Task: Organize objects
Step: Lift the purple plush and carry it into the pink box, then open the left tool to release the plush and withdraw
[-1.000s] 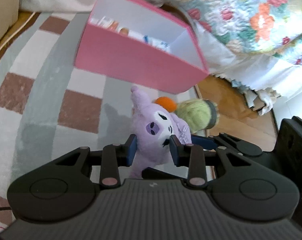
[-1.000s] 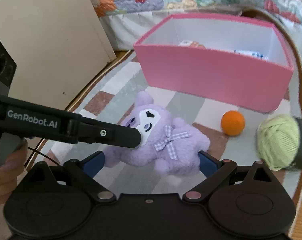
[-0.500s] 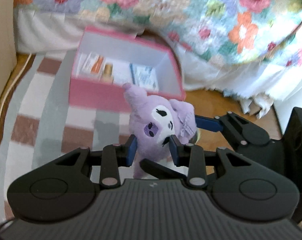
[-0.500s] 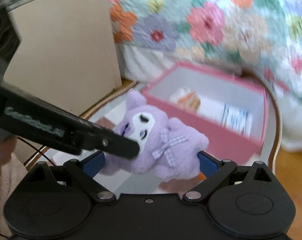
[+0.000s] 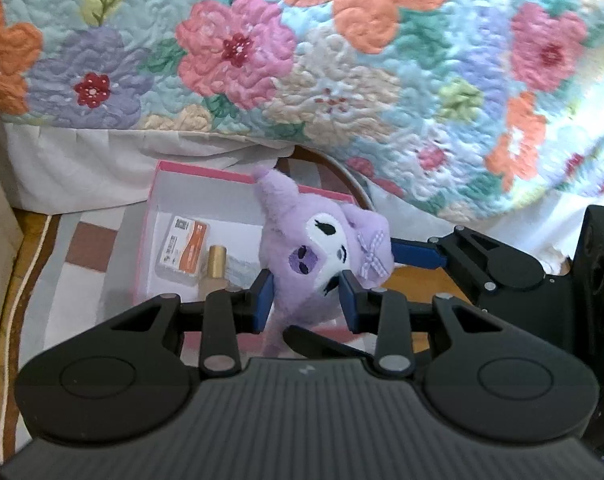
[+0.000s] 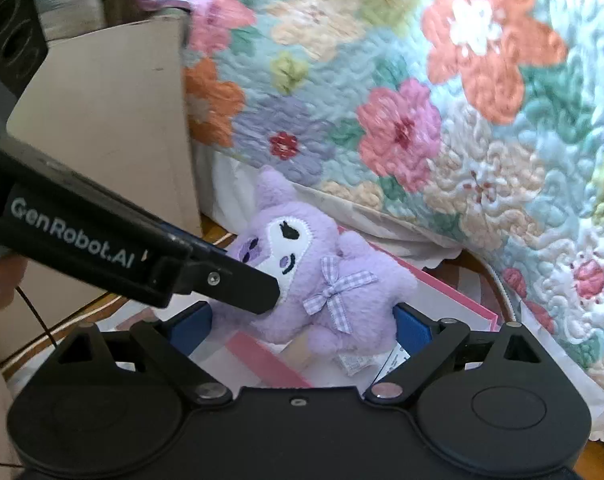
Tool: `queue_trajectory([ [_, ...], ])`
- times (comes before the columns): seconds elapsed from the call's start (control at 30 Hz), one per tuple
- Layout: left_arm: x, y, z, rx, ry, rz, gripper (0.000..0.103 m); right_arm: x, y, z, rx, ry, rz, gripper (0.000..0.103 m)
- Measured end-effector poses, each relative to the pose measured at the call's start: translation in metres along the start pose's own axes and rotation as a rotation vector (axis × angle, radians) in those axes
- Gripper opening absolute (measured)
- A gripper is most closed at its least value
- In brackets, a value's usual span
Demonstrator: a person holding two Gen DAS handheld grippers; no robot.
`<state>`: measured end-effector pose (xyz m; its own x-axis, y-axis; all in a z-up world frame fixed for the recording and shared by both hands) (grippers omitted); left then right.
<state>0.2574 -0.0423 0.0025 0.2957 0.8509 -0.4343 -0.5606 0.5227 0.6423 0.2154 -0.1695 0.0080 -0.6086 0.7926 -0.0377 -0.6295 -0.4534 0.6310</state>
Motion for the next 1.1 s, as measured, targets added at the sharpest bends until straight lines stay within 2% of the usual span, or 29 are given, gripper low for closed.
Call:
queue_trajectory([
  [0.13, 0.010, -0.043, 0.014, 0.036, 0.042, 0.017, 0.034, -0.034, -0.032, 0.006, 0.058, -0.052, 0.040, 0.097],
  [0.33, 0.030, -0.118, 0.022, 0.133, 0.061, 0.056, 0.034, -0.077, -0.089, -0.007, 0.130, -0.139, 0.091, 0.097],
  [0.4, 0.037, -0.143, 0.020, 0.176, 0.066, 0.070, 0.034, -0.088, -0.108, -0.013, 0.131, -0.182, 0.077, 0.097],
  [0.53, 0.049, -0.185, 0.019, 0.204, 0.090, 0.091, 0.033, -0.108, -0.147, -0.027, 0.177, -0.266, 0.051, 0.096],
  [0.67, 0.057, -0.214, 0.018, 0.228, 0.104, 0.093, 0.033, -0.119, -0.177, -0.038, 0.246, -0.277, -0.009, 0.088],
  [0.8, 0.063, -0.233, 0.013, 0.234, 0.098, 0.107, 0.033, -0.125, -0.195, -0.041, 0.292, -0.259, -0.052, 0.087],
  [0.9, 0.066, -0.242, 0.005, 0.240, 0.039, 0.139, 0.034, -0.130, -0.205, -0.047, 0.335, -0.250, -0.031, 0.087],
  [0.97, 0.068, -0.235, 0.004, 0.228, 0.046, 0.130, 0.033, -0.130, -0.201, -0.048, 0.347, -0.232, -0.037, 0.087],
  [1.1, 0.056, -0.203, 0.008, 0.191, 0.003, 0.141, 0.037, -0.126, -0.166, -0.046, 0.306, -0.205, -0.049, 0.088],
])
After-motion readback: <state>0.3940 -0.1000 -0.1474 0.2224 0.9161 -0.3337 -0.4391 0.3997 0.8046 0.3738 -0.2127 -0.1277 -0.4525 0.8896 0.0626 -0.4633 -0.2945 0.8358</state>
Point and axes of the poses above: each gripper's, at about its wrist camera, not at the fingertips, and y roughly against the way its jaws point, x to its left, z to its top, the point moved 2 cm from there along -y, roughly the way its jaws point, and after that the axes turned 3 degrees about -x, right-handed, at the moved point
